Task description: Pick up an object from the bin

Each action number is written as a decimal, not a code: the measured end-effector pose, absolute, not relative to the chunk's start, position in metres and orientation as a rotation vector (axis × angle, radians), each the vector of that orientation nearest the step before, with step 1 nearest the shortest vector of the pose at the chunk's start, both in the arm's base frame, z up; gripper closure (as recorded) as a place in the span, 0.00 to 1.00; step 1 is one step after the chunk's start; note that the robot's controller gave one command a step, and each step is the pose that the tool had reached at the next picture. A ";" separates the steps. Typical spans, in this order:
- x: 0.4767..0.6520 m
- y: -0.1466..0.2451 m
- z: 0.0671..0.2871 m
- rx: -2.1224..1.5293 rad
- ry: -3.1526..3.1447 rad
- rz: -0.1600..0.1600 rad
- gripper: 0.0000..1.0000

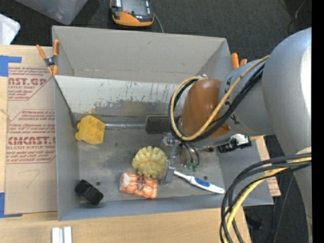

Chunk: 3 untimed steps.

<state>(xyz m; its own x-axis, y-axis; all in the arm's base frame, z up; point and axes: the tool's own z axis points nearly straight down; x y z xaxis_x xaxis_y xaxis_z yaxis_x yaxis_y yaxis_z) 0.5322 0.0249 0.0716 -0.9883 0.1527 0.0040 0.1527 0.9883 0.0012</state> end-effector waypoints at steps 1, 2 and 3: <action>0.526 0.035 0.071 -0.380 -3.126 -0.005 0.00; 0.532 0.026 0.071 -0.250 -3.128 -0.003 1.00; 0.532 0.026 0.072 -0.250 -3.128 -0.003 1.00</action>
Offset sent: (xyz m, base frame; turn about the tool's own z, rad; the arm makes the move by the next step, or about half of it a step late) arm -0.0002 0.0006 0.0002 0.0063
